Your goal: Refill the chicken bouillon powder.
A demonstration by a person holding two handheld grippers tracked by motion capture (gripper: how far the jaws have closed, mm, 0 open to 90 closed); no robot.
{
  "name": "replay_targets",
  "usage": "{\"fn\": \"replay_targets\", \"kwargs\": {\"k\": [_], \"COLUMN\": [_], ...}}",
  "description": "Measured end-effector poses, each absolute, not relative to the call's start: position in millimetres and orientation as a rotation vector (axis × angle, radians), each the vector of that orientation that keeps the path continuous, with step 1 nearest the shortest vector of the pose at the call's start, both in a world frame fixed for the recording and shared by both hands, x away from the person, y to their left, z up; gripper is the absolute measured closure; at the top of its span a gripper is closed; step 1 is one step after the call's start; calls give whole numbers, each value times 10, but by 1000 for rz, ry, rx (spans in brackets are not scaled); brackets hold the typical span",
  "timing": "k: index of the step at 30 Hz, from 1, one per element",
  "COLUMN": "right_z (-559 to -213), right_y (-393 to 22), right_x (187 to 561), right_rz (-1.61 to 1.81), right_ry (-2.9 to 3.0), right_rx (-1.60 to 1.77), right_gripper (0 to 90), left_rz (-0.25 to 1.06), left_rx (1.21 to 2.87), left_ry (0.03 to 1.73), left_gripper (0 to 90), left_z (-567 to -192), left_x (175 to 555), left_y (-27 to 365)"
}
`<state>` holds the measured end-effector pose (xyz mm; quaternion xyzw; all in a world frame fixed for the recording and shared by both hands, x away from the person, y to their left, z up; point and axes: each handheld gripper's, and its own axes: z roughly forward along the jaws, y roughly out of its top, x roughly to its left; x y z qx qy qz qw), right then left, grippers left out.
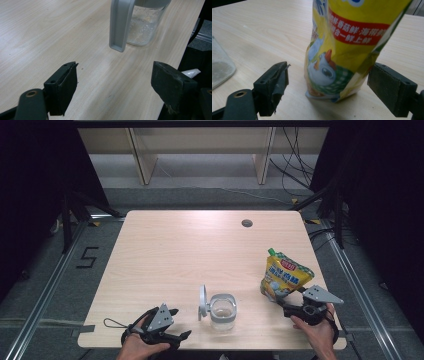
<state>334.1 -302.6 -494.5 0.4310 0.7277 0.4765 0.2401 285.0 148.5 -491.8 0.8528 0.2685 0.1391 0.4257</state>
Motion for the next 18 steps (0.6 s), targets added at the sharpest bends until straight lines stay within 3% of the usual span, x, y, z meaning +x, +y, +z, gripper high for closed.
{"fn": "replay_targets", "kwargs": {"k": [18], "right_z": [-4978], "right_y": [-3015], "right_x": [3566], "right_rz": [1360], "right_ry": [1927], "right_rx": [1073], "right_gripper": [262], "left_rz": [339], "left_rx": [2147], "left_ry": [667], "left_gripper": [209], "left_z": [-4925], "left_x": [2859], "left_y": [1485]}}
